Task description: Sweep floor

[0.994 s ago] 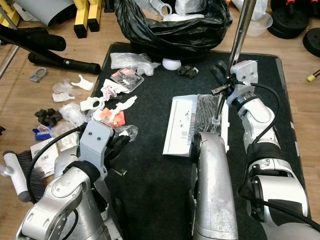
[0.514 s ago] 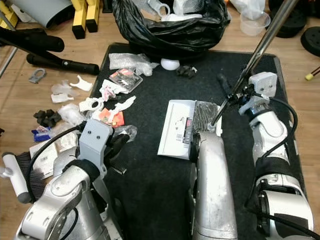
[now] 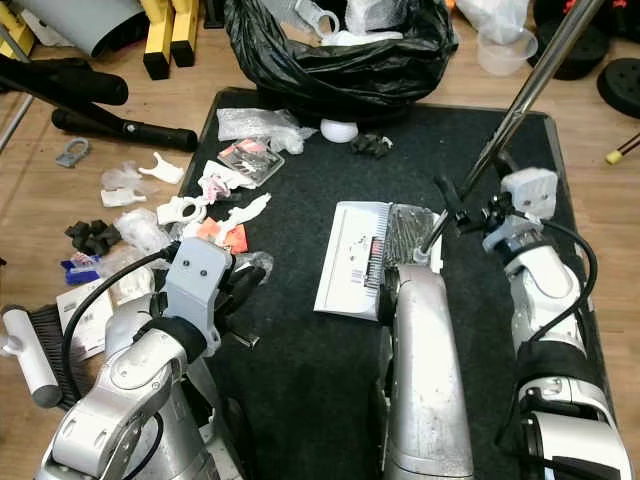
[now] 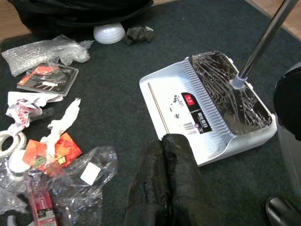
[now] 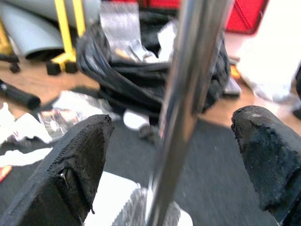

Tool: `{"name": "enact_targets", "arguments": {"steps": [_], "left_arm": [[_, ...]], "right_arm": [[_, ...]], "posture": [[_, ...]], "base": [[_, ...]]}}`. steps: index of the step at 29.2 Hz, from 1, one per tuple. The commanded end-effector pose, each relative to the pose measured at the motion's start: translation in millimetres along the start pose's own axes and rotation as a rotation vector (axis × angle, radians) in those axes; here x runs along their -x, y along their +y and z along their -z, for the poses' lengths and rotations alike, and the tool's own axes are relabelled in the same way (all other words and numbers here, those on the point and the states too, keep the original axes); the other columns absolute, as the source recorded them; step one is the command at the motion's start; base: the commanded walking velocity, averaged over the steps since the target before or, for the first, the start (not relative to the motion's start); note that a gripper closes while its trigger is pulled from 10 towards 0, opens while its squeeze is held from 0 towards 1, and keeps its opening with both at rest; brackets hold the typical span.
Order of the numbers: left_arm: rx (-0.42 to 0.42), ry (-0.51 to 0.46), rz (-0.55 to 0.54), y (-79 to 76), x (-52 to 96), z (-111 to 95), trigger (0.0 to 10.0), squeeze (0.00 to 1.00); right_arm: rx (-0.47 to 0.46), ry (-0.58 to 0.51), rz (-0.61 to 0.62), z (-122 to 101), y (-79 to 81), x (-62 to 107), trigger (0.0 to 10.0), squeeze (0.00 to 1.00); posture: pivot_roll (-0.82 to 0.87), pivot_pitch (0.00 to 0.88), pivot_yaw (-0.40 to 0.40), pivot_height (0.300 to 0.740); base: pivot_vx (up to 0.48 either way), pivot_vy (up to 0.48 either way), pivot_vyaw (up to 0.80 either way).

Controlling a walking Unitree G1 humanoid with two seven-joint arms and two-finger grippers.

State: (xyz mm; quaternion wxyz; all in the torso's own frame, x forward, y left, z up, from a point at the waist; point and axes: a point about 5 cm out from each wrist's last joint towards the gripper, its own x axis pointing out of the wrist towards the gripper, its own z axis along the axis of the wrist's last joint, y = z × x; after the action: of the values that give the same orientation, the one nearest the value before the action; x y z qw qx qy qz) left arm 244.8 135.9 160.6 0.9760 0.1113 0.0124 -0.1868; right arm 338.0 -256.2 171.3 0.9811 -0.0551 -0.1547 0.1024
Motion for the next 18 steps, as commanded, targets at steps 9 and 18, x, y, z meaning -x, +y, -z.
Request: {"name": "enact_targets", "arguments": {"steps": [9,18], "left_arm": [[0.040,-0.033,0.067,-11.4,-19.2,3.1,10.0,0.00],[0.085,-0.062,0.026,-6.9,-29.0,2.3,10.0,0.00]], "right_arm": [[-0.030,0.092,0.060,-3.5,1.8,44.7,10.0,0.00],[-0.193,0.078,-0.031,-16.3,59.5,58.2,10.0,0.00]], "posture": [[-0.12,0.238,-0.129,0.305],[-0.15,0.176,-0.122,0.330]], "base": [[0.000,0.000,0.00],[0.000,0.000,0.00]]}}
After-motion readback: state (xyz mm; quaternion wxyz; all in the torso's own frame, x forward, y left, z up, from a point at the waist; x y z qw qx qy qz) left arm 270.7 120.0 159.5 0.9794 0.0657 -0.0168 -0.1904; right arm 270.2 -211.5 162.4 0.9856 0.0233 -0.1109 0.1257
